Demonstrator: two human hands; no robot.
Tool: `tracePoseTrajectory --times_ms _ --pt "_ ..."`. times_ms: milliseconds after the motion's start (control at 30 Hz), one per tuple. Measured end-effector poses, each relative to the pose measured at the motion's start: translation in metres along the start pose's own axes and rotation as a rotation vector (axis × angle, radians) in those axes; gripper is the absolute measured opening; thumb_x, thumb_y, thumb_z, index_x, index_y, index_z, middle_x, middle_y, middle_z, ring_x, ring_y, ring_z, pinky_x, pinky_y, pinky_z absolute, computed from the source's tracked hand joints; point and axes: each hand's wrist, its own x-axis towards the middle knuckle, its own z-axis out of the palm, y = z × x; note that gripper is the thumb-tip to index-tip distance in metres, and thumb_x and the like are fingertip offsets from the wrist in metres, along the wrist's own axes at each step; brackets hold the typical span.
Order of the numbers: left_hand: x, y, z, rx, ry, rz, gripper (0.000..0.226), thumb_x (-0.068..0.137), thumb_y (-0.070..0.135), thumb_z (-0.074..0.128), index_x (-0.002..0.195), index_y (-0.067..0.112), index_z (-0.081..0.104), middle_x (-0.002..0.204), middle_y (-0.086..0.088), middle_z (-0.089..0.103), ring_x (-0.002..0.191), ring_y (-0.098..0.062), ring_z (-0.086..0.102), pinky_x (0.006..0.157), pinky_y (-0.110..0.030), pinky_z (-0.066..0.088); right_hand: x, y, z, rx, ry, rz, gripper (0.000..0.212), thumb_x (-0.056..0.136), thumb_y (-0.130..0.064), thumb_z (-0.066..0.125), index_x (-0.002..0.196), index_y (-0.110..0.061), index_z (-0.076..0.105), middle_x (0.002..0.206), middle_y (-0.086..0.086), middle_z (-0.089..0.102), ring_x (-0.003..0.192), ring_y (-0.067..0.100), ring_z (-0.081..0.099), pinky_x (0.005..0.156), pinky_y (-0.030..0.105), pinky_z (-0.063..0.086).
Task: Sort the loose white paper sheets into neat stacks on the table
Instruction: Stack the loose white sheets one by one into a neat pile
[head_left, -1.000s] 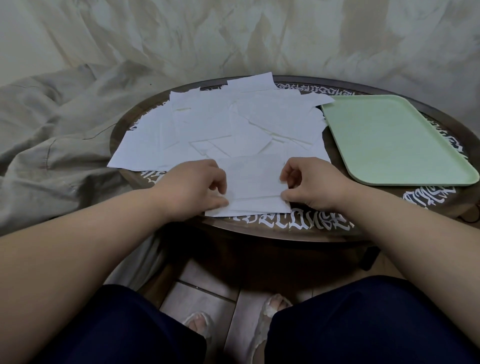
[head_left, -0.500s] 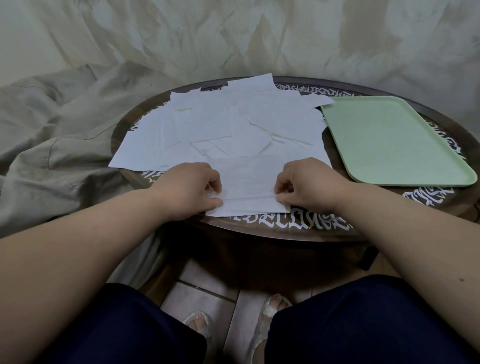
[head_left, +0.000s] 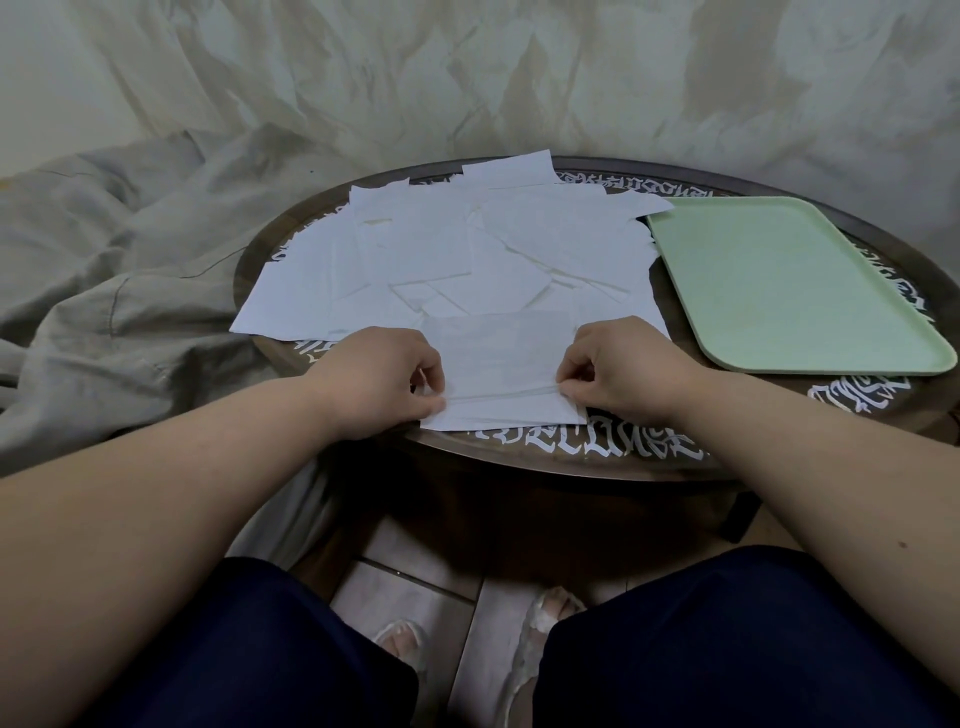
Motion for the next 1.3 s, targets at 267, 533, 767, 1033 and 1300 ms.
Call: tracePoseTrajectory --times_ms 267,533,767,1033,1300 --pt "0.0002 -0.0020 0.0006 -0.091 -0.001 -0.063 0.011 0.079 0.026 0.072 0.074 0.029 0.062 0.083 0.011 0.066 0.081 -0.006 0.060 0.074 -0.020 0.045 -0.0007 0.0048 0.0020 0.086 0.039 0.044 0.010 0.085 -0.021 0.062 0.085 -0.017 0.071 0.085 -0.009 0.064 0.081 0.010 0.058 0.072 0.020 0.041" --pt "-0.0003 -0.0003 -0.0015 -0.126 -0.009 -0.071 0.012 0.078 0.022 0.073 0.072 0.026 0.064 0.080 0.011 0.067 0.081 -0.005 0.061 0.074 -0.019 0.045 -0.0020 0.0058 0.0002 0.125 0.032 0.061 0.010 0.083 -0.019 0.064 0.085 -0.016 0.074 0.088 -0.006 0.068 0.082 0.010 0.060 0.073 0.019 0.042" --pt "0.0002 0.0009 -0.0005 -0.108 -0.036 -0.067 0.007 0.078 0.025 0.075 0.075 0.025 0.068 0.084 0.011 0.068 0.083 -0.006 0.060 0.078 -0.022 0.045 -0.0003 0.0050 0.0002 0.108 0.004 0.059 0.009 0.083 -0.022 0.067 0.087 -0.018 0.074 0.078 -0.016 0.057 0.081 0.007 0.057 0.064 0.013 0.039" --pt "0.0010 0.0022 -0.0003 -0.080 -0.027 -0.067 0.010 0.079 0.025 0.073 0.073 0.024 0.066 0.083 0.010 0.066 0.082 -0.008 0.059 0.075 -0.022 0.043 0.0016 0.0023 -0.0010 0.007 -0.022 -0.012 0.012 0.085 -0.021 0.064 0.089 -0.017 0.074 0.085 -0.005 0.064 0.080 0.014 0.059 0.076 0.028 0.046" --pt "0.0016 0.0006 0.0003 -0.105 -0.035 -0.100 0.009 0.076 0.028 0.075 0.078 0.025 0.067 0.082 0.009 0.068 0.077 0.000 0.060 0.067 -0.008 0.039 0.0026 0.0013 0.0006 -0.039 -0.005 -0.041 0.014 0.085 -0.018 0.060 0.087 -0.016 0.074 0.081 -0.007 0.057 0.077 0.015 0.055 0.076 0.031 0.047"
